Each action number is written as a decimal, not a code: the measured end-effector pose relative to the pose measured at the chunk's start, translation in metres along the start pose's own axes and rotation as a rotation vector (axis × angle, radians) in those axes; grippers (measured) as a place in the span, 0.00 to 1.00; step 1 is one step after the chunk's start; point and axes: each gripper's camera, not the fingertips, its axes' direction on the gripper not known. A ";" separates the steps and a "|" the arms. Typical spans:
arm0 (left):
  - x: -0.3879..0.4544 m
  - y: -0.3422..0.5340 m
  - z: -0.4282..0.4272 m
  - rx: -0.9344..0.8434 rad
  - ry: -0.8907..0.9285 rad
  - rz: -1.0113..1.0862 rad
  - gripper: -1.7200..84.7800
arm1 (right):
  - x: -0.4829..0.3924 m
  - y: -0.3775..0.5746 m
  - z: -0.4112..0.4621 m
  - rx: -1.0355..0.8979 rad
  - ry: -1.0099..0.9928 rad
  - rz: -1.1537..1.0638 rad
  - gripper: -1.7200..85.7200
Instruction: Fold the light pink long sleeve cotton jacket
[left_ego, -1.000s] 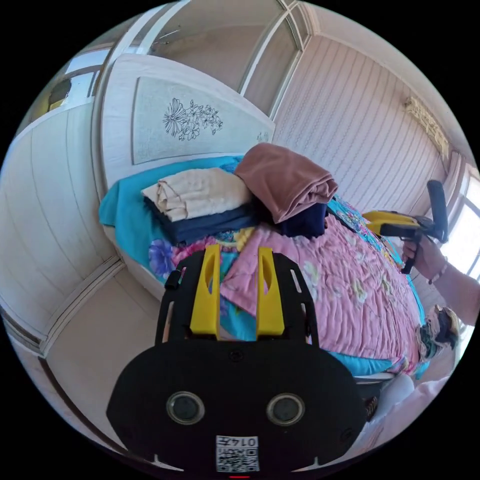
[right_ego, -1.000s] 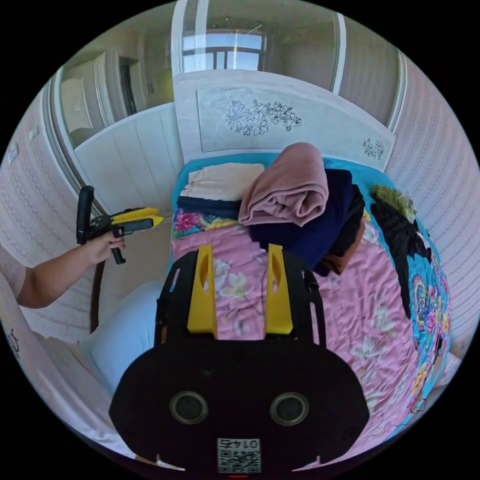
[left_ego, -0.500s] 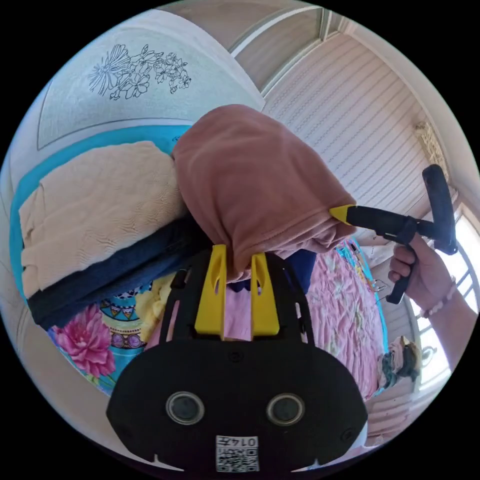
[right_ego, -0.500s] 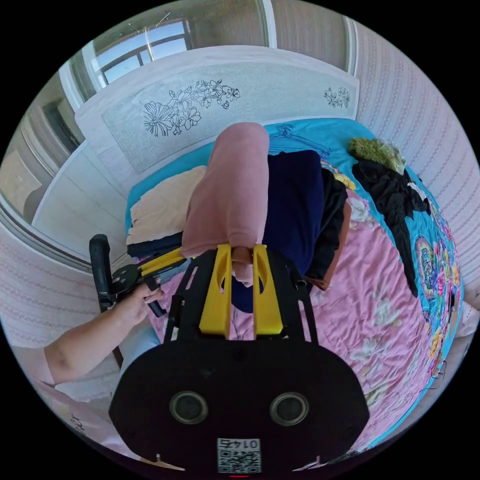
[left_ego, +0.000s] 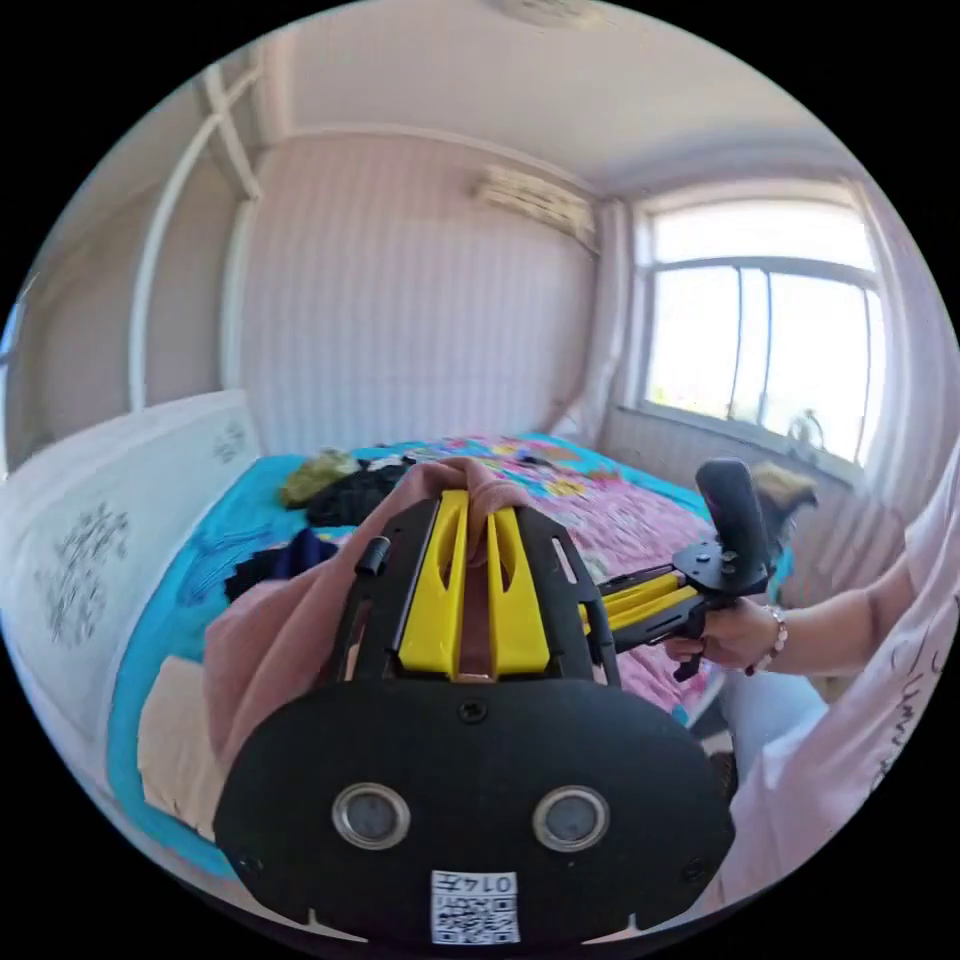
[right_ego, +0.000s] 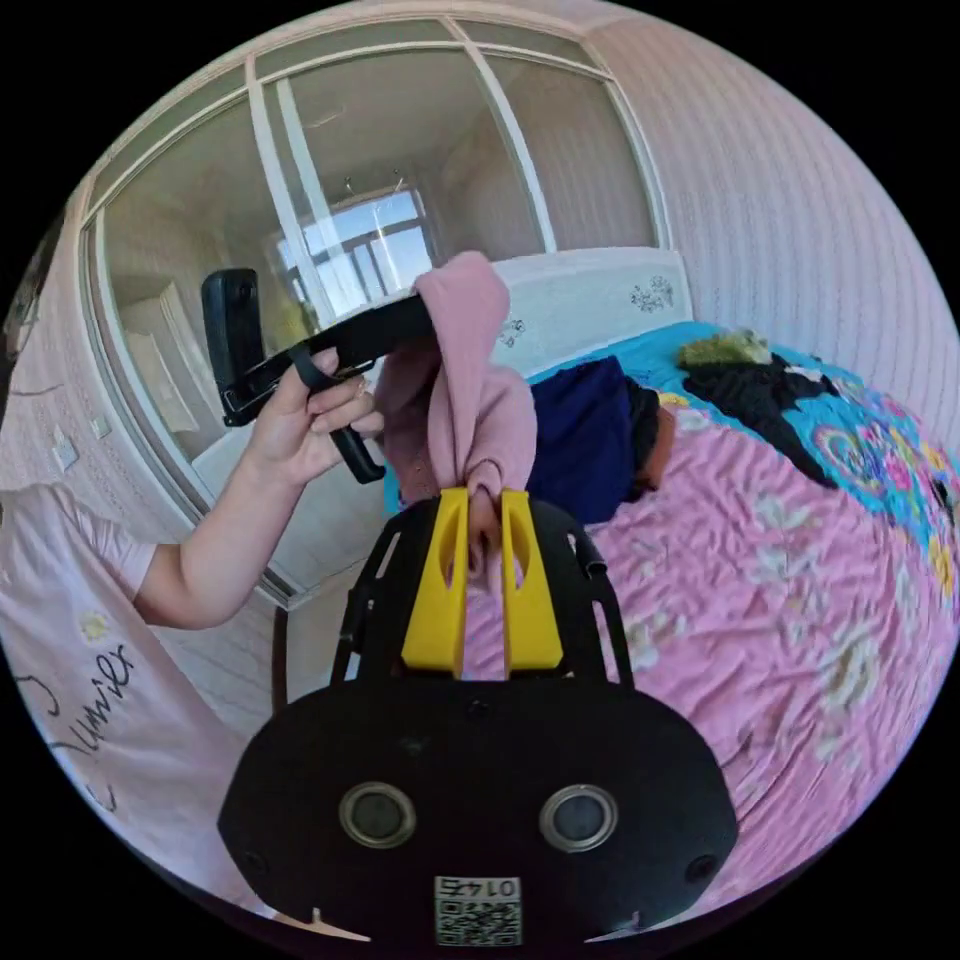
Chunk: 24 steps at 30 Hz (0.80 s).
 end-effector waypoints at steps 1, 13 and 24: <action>0.052 0.000 0.033 -0.051 0.084 0.104 0.04 | 0.014 0.038 -0.021 0.028 0.017 0.147 0.08; 0.246 0.140 0.178 -0.502 0.366 0.001 0.08 | 0.096 0.226 -0.144 -0.071 0.252 0.477 0.18; 0.241 0.145 0.133 -0.479 0.236 -0.129 0.09 | 0.136 0.161 -0.105 -0.322 0.112 0.243 0.07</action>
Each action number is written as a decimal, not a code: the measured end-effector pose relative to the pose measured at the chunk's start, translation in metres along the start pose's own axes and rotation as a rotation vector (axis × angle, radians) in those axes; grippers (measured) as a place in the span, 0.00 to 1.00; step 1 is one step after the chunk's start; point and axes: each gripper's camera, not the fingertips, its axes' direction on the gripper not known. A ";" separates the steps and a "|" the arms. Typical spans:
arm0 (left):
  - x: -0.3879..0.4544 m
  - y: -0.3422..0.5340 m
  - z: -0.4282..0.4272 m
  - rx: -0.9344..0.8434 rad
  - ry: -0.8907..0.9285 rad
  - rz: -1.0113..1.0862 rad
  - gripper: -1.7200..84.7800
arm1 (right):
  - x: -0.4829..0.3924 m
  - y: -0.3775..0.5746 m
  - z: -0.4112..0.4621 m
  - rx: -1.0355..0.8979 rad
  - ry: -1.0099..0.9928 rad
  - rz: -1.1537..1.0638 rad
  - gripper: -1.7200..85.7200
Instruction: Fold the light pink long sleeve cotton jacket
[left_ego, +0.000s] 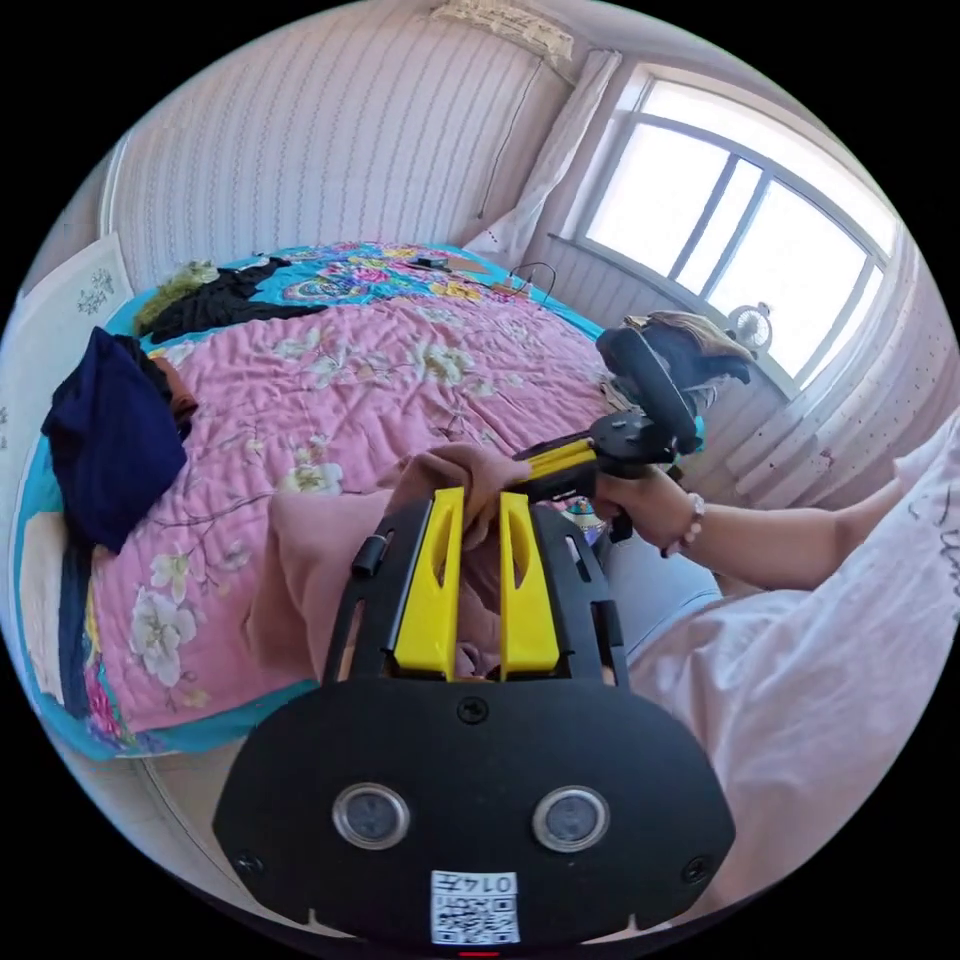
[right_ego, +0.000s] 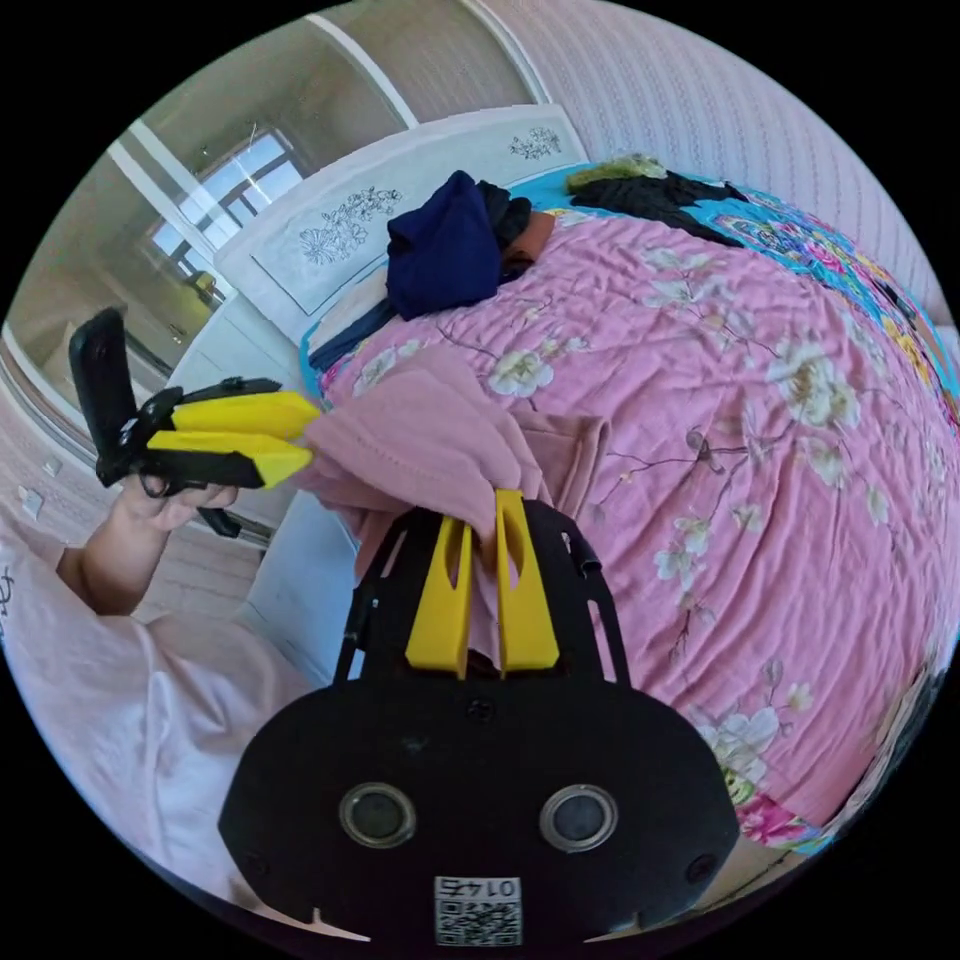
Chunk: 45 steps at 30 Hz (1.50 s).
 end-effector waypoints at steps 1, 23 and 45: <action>-0.001 0.013 -0.010 0.032 -0.052 -0.037 0.10 | 0.008 0.004 -0.009 0.027 0.011 0.031 0.07; -0.009 -0.103 0.005 0.209 -0.576 0.019 0.06 | 0.073 0.074 -0.187 0.212 -0.528 -0.040 0.05; -0.003 -0.072 0.235 -0.273 -0.257 0.196 0.12 | 0.237 0.232 -0.263 0.169 -0.360 0.728 0.03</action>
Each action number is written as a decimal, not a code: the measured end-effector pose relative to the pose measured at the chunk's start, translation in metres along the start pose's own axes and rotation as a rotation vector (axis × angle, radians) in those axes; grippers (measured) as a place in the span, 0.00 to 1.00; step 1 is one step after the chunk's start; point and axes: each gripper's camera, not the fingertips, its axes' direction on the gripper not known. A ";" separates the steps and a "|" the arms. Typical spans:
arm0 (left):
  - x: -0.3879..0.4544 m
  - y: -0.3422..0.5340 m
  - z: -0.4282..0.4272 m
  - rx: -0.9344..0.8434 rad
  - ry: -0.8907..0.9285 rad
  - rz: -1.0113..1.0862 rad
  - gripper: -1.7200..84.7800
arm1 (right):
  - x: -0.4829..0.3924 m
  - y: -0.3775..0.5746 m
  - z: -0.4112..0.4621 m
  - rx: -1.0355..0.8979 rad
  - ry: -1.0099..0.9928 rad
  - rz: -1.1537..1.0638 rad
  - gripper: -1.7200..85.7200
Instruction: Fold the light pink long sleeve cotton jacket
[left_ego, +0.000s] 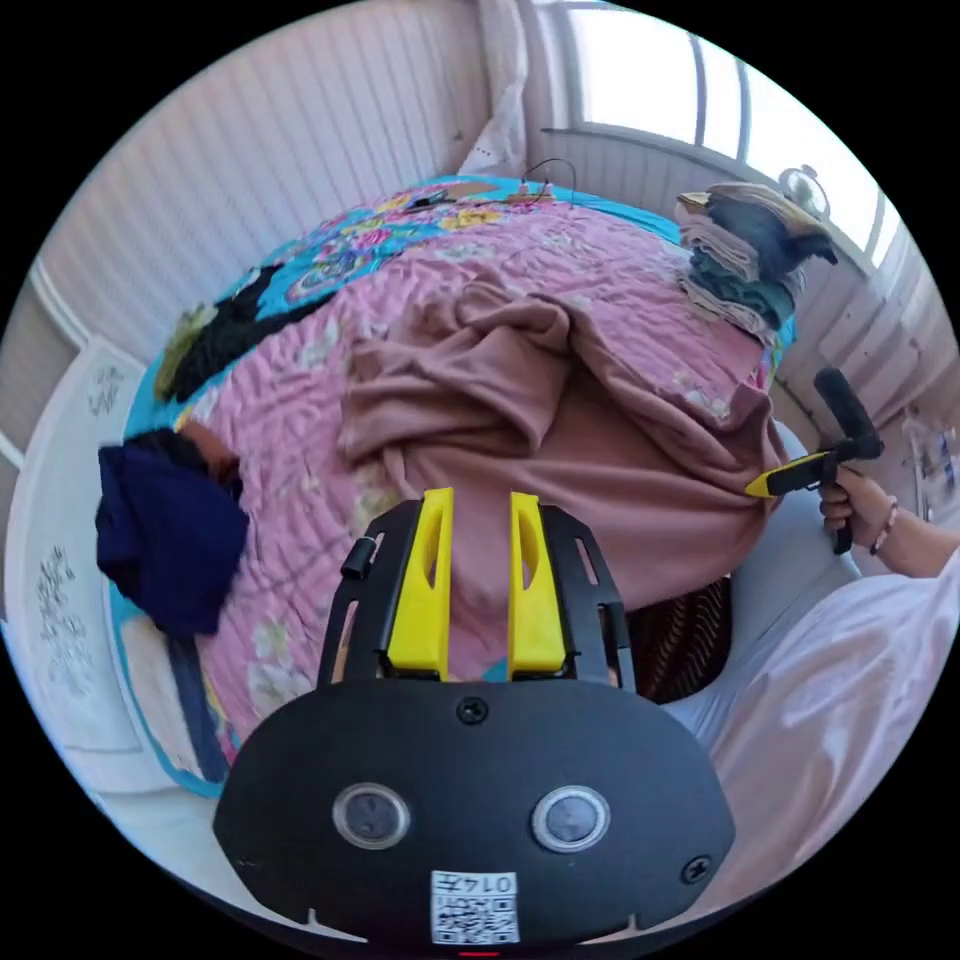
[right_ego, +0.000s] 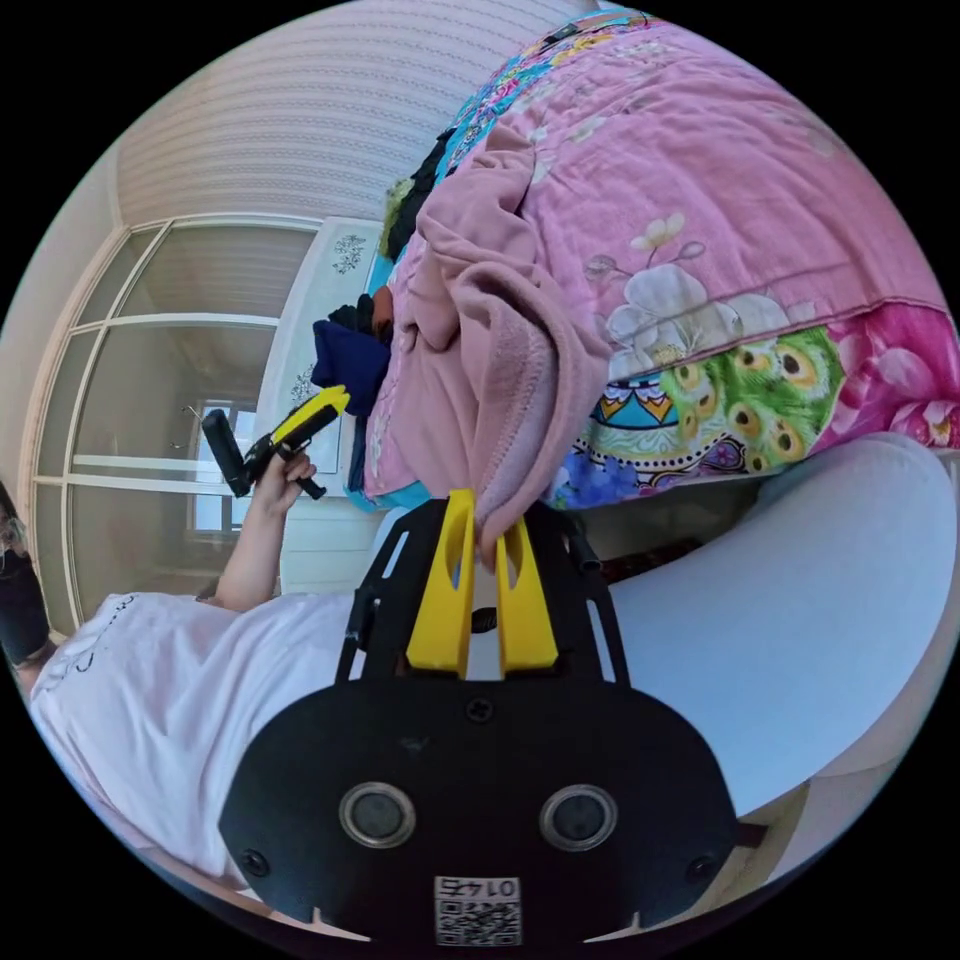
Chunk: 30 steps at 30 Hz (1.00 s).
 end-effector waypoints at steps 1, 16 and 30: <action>-0.010 0.022 0.012 -0.026 0.013 -0.087 0.13 | 0.000 -0.002 -0.007 -0.002 0.005 0.002 0.04; -0.062 0.047 0.085 -0.073 0.272 -0.363 0.07 | -0.006 -0.022 -0.090 0.199 0.343 0.029 0.17; -0.114 -0.058 0.027 0.093 0.174 -0.217 0.10 | 0.015 -0.055 -0.109 0.063 0.410 0.146 0.04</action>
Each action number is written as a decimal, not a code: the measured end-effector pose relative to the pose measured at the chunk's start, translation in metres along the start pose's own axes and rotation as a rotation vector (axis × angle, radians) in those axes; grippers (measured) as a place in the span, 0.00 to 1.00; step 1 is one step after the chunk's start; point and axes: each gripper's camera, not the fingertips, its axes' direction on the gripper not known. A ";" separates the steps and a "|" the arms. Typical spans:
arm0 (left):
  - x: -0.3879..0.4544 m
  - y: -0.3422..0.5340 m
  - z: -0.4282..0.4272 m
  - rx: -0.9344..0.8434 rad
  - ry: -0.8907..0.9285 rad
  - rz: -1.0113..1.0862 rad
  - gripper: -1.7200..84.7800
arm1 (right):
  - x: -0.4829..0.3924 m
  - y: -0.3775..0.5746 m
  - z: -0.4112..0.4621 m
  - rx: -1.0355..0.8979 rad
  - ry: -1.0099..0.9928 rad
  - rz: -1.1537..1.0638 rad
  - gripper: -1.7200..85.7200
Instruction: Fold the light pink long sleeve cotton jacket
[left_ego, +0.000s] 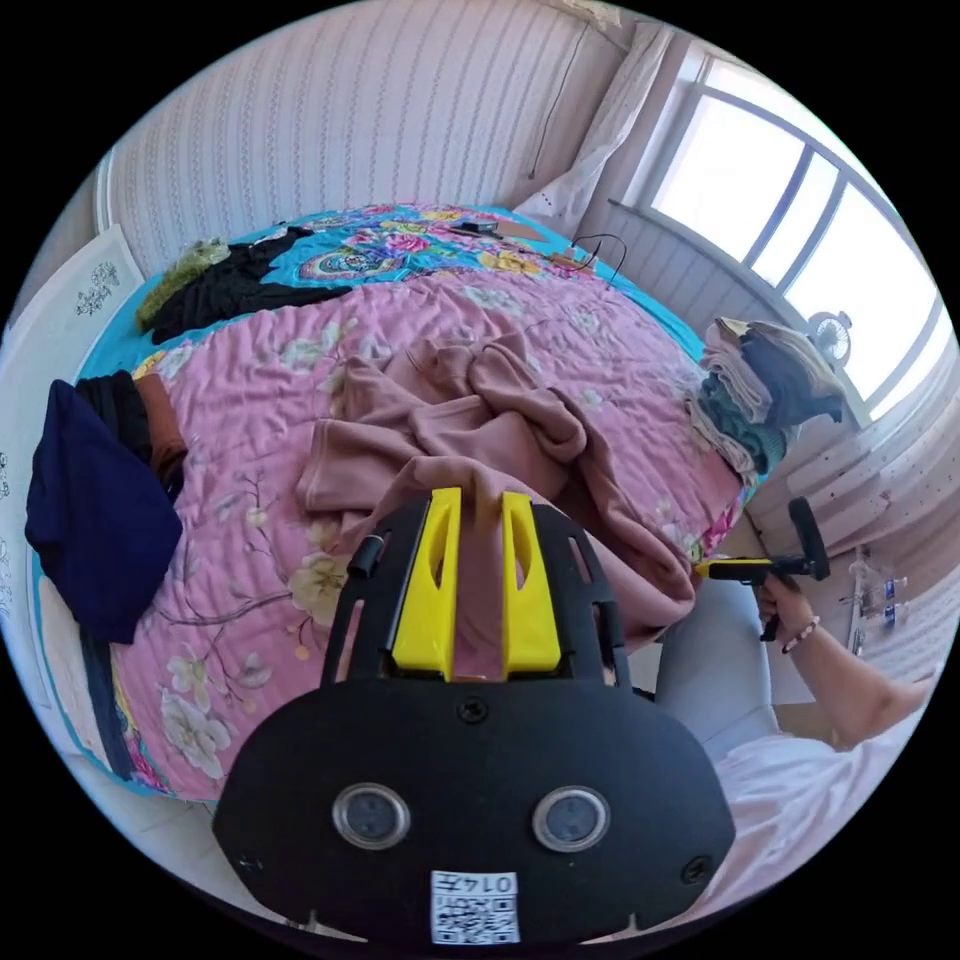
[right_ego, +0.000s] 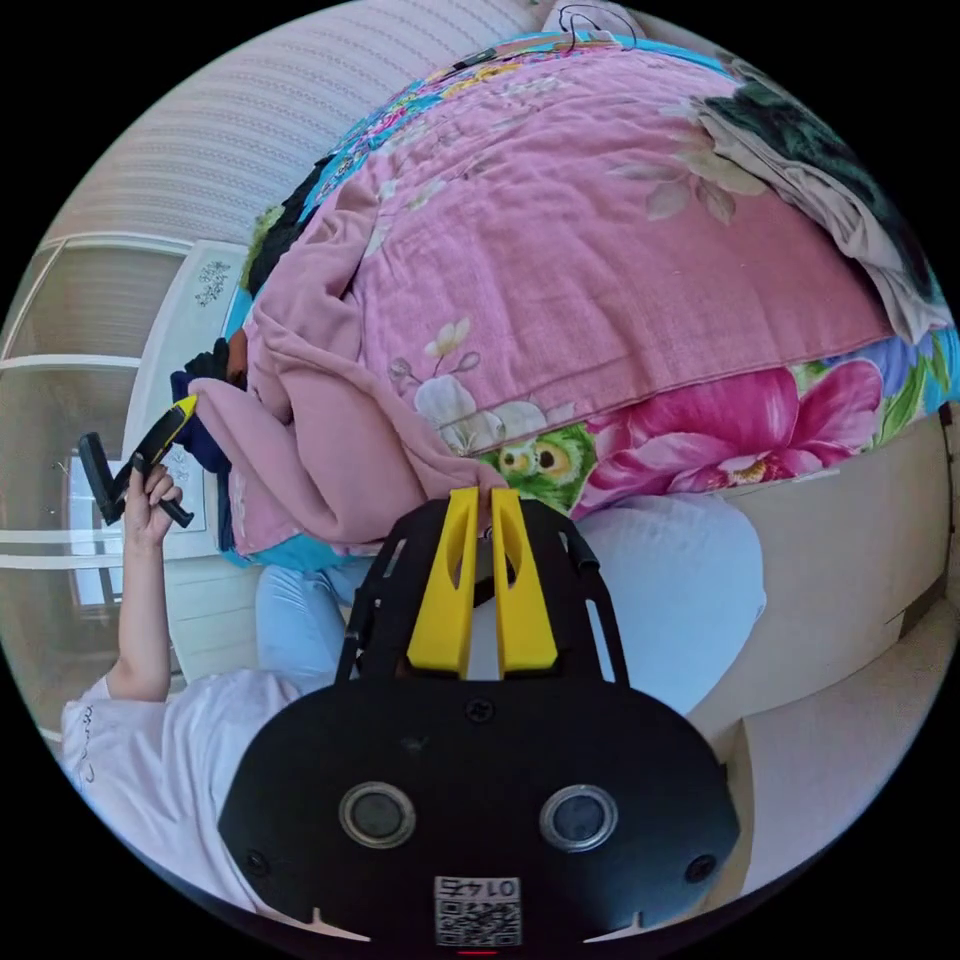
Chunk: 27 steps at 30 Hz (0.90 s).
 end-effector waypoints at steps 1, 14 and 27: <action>-0.007 0.010 -0.002 0.010 -0.006 -0.008 0.10 | 0.005 0.002 -0.004 0.010 -0.006 0.014 0.04; -0.036 0.119 0.035 0.008 0.093 -0.046 0.13 | -0.012 -0.011 -0.013 -0.025 0.038 -0.162 0.13; 0.097 0.101 0.010 0.070 0.089 0.243 0.07 | 0.033 -0.021 -0.010 -0.153 -0.195 -0.004 0.04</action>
